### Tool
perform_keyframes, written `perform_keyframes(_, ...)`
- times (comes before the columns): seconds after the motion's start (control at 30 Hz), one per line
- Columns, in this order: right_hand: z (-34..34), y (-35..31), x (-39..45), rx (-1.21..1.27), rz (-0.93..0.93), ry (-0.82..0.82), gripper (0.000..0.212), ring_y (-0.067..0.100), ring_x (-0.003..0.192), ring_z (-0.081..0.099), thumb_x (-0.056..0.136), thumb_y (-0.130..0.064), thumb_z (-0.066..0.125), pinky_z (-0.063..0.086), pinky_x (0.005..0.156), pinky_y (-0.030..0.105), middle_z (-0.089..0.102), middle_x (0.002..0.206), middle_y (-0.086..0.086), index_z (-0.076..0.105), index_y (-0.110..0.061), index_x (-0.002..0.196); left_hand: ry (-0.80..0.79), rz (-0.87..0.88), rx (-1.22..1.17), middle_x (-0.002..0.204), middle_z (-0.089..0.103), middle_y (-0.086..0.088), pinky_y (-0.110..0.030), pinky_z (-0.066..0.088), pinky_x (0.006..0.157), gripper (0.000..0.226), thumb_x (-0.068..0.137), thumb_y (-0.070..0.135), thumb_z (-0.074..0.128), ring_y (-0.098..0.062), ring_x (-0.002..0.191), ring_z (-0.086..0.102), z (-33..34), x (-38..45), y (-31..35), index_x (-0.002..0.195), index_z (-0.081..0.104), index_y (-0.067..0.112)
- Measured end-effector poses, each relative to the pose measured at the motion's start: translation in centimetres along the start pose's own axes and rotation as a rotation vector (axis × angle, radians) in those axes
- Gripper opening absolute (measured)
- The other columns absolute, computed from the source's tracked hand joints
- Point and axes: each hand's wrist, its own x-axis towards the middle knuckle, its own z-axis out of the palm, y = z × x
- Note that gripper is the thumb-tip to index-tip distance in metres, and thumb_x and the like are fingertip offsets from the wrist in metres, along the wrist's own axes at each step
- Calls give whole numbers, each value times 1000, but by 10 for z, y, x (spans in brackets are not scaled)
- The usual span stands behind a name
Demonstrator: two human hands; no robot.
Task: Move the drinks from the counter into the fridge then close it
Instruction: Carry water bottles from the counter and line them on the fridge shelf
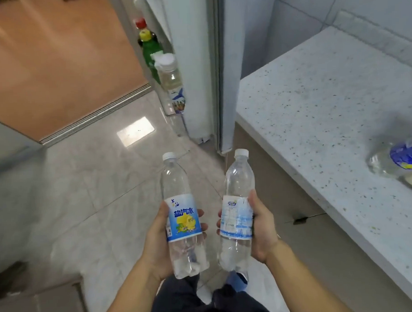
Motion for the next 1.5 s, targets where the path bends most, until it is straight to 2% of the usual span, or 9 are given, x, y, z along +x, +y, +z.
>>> perform_keyframes(0.13,54,18,22,-128,64,-78,69,31,79,71,69,-69,54,56,76,44,72,91,20,81,-10,91,103,58,-103,103,73,-16,-41,60,69,70,77,68,50,-32,80,72,-49,-15,23,100,79,9)
perform_keyframes(0.33,145,50,59,-289,122,-148,68,29,76,73,68,-72,55,62,73,40,74,88,18,82,-12,87,240,160,-124,110,72,-18,-40,60,70,77,75,71,51,-34,85,72,-126,-31,72,112,71,6)
perform_keyframes(0.47,209,67,83,-368,132,-179,70,30,78,73,65,-72,57,62,74,41,74,91,19,81,-12,90,272,212,-20,108,74,-15,-39,60,73,97,56,84,63,-33,91,73,-171,-39,119,114,69,7)
perform_keyframes(0.6,268,80,105,-404,151,-217,66,29,76,72,66,-69,58,60,75,41,74,89,19,82,-11,86,271,251,-19,113,73,-14,-36,61,70,75,77,64,52,-33,97,72,-211,-38,159,125,60,7)
perform_keyframes(0.7,302,85,121,-420,159,-233,66,30,75,72,66,-68,58,60,74,41,73,89,19,81,-10,85,258,271,-24,112,73,-11,-36,61,71,67,78,60,52,-33,99,72,-231,-31,186,124,59,12)
perform_keyframes(0.9,348,79,167,-368,203,-283,65,28,74,68,75,-68,56,56,75,40,70,87,18,77,-8,94,276,269,-24,108,74,-12,-36,60,68,63,75,61,54,-33,93,73,-247,4,238,116,65,14)
perform_keyframes(1.1,394,58,241,-345,204,-287,65,28,78,68,75,-68,56,56,79,42,69,90,18,77,-11,98,288,226,39,104,75,-11,-34,59,64,67,72,60,57,-31,89,74,-250,57,312,117,64,10)
perform_keyframes(1.3,457,5,317,-332,196,-329,61,25,76,72,78,-67,49,60,69,38,73,88,14,80,-17,96,335,228,92,100,76,-10,-33,60,63,69,67,63,59,-29,86,75,-245,111,408,112,67,11)
perform_keyframes(1.5,499,-49,387,-351,178,-300,68,28,78,71,76,-69,50,59,72,40,72,90,16,78,-12,100,348,248,100,101,76,-10,-35,60,63,63,72,61,56,-31,87,75,-232,171,485,111,68,13)
